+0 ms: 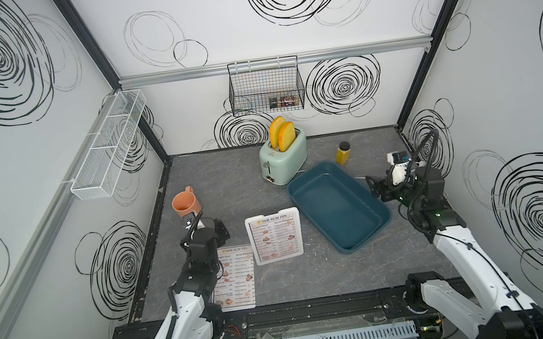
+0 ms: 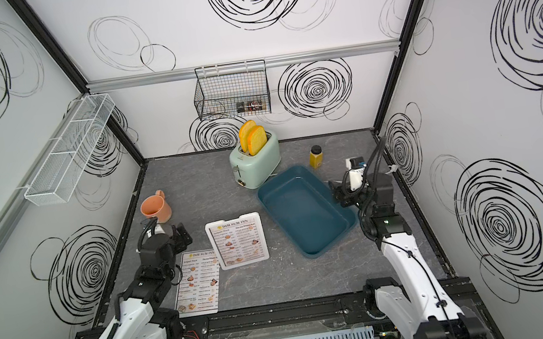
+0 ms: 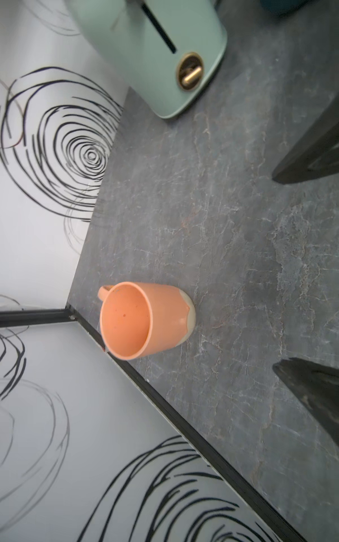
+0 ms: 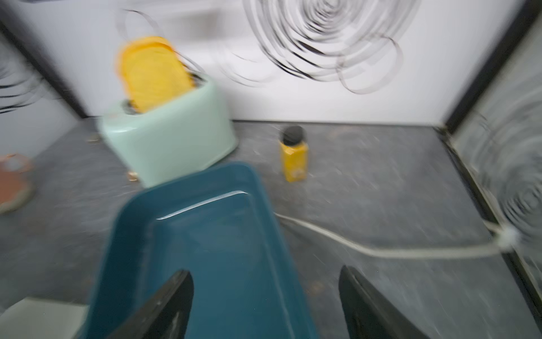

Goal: Replace the menus in the menu holders
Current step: Reset both arms

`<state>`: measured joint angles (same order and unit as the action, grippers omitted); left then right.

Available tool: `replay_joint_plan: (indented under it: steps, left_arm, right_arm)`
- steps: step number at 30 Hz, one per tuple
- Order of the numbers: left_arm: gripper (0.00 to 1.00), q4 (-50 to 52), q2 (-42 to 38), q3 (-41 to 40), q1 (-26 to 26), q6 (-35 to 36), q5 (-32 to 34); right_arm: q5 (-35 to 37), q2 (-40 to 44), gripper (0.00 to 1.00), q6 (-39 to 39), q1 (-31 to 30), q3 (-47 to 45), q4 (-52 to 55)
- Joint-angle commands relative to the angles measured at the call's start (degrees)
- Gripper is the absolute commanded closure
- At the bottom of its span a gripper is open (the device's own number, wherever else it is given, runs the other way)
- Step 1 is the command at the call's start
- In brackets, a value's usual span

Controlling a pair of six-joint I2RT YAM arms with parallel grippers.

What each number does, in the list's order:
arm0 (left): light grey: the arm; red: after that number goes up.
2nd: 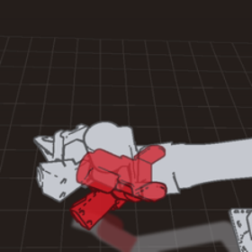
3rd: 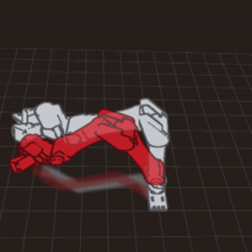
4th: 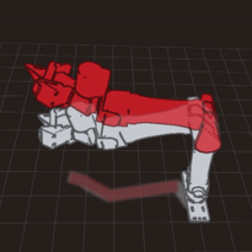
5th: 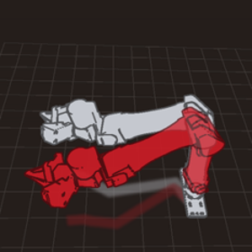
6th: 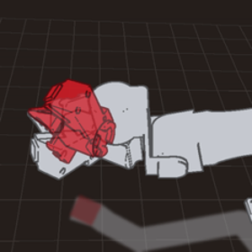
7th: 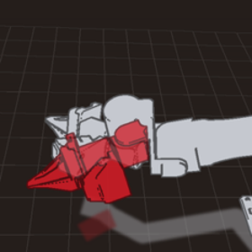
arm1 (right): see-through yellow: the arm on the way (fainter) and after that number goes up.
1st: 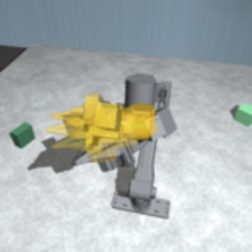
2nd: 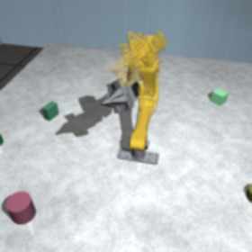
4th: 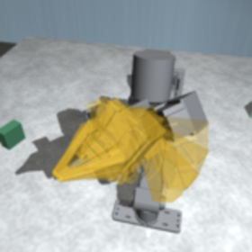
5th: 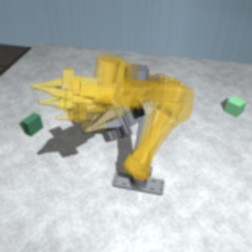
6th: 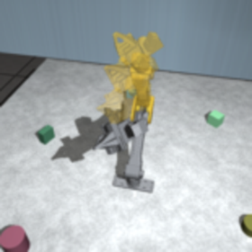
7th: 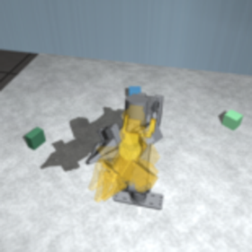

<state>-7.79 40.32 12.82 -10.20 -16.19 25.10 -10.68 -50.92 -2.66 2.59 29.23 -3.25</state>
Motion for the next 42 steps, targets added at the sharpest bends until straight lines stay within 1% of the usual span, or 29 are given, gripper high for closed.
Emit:
replay_joint_plan:
  steps: [1,4,5,8,9,11,13,16,18,19,20,21,22,23,25,26,27,28,29,30,31,32,33,35,37,39,42]
  left_arm:
    - [0.04,-28.8,0.8,-6.5,1.9,15.4,-4.5]
    - [0.04,-37.0,4.0,-9.9,5.2,15.8,-9.0]
    - [0.04,-39.1,5.8,-10.0,6.1,15.6,-9.3]
    - [0.04,-47.9,11.9,-10.6,9.4,15.2,-14.9]
    - [0.04,-50.6,13.9,-10.8,10.0,14.8,-15.6]
    - [0.04,-54.1,18.2,-10.1,10.2,15.9,-16.5]
    - [0.04,-57.0,21.4,-9.7,10.3,16.5,-18.0]
    - [0.04,-60.9,25.3,-9.0,10.3,16.6,-20.9]
    - [0.04,-63.2,27.7,-8.5,10.2,16.9,-22.0]
    - [0.04,-63.6,29.0,-7.6,10.3,16.2,-22.4]
    - [0.04,-63.6,30.0,-7.0,10.4,15.5,-22.9]
    - [0.04,-64.3,30.7,-6.8,10.5,14.6,-23.2]
    - [0.04,-67.4,32.1,-7.3,10.5,13.3,-23.1]
    - [0.04,-71.2,34.4,-7.9,10.4,12.7,-23.1]
    - [0.04,-75.0,39.2,-7.5,10.2,13.0,-23.5]
    - [0.04,-76.9,41.8,-7.2,10.0,13.0,-23.2]
    - [0.04,-78.6,44.5,-6.8,9.7,13.0,-22.4]
    - [0.04,-81.7,47.1,-6.2,9.3,13.3,-21.1]
    - [0.04,-77.9,45.6,-5.3,9.3,13.3,-21.0]
    - [0.04,-72.4,43.9,-4.1,8.8,12.7,-18.6]
    - [0.04,-69.9,43.7,-2.9,8.0,12.7,-15.7]
    - [0.04,-71.9,44.8,-3.0,6.9,14.1,-14.5]
    - [0.04,-73.5,45.5,-3.1,5.9,15.2,-13.4]
    - [0.04,-73.2,45.2,-3.3,4.2,16.0,-10.8]
    - [0.04,-73.1,45.5,-3.0,4.6,16.0,-11.8]
    - [0.04,-69.9,45.6,-1.4,6.3,15.1,-15.1]
    - [0.04,-69.0,46.1,-0.7,6.4,14.9,-15.6]
  right_arm:
    - [8.4,0.0,0.17,-3.0,4.7,-8.7,-16.6]
    - [6.1,-3.1,0.15,-2.5,6.4,-14.8,-28.1]
    - [4.9,-5.1,0.15,-3.2,6.7,-16.0,-31.6]
    - [2.2,-12.3,0.14,-4.7,6.6,-14.9,-34.7]
    - [1.1,-14.5,0.15,-4.8,6.6,-14.6,-36.5]
    - [-0.3,-18.8,0.15,-5.3,5.9,-15.4,-43.3]
    - [-1.9,-21.9,0.15,-4.3,5.5,-14.3,-45.7]
    - [-1.8,-26.1,0.15,-3.2,4.9,-13.9,-52.8]
    - [-4.8,-29.7,0.17,-3.0,5.5,-13.2,-54.6]
    - [-7.4,-31.4,0.15,-1.2,5.4,-14.0,-58.8]
    - [-8.5,-31.8,0.15,0.3,4.6,-14.1,-59.3]
    - [-6.9,-31.6,0.15,0.6,3.7,-13.9,-57.9]
    - [-4.6,-31.2,0.14,0.7,2.7,-13.9,-57.5]
    - [-4.2,-32.2,0.13,1.1,2.3,-15.2,-60.4]
    - [-5.4,-36.1,0.13,1.8,2.8,-17.8,-70.5]
    - [-5.6,-36.3,0.13,1.8,2.9,-18.2,-70.9]
    - [-5.6,-35.3,0.13,2.1,2.9,-17.6,-68.3]
    - [-4.7,-33.7,0.12,0.7,2.9,-15.8,-61.6]
    - [-2.9,-33.6,0.12,0.5,2.3,-15.1,-61.2]
    - [-3.0,-34.5,0.11,0.9,2.2,-15.8,-63.9]
    - [-3.9,-34.6,0.11,1.2,2.5,-15.9,-63.8]
    - [-3.0,-33.9,0.1,0.6,2.4,-15.1,-60.9]
    - [-1.7,-33.8,0.08,0.2,2.1,-14.9,-60.6]
    - [-1.4,-33.9,0.06,0.1,2.0,-14.9,-60.6]
    - [-1.4,-34.1,0.04,0.1,2.0,-14.8,-60.7]
    - [-1.1,-34.1,0.01,0.1,2.0,-14.7,-60.6]
    - [-0.1,-34.3,0.03,0.2,1.5,-14.0,-59.6]
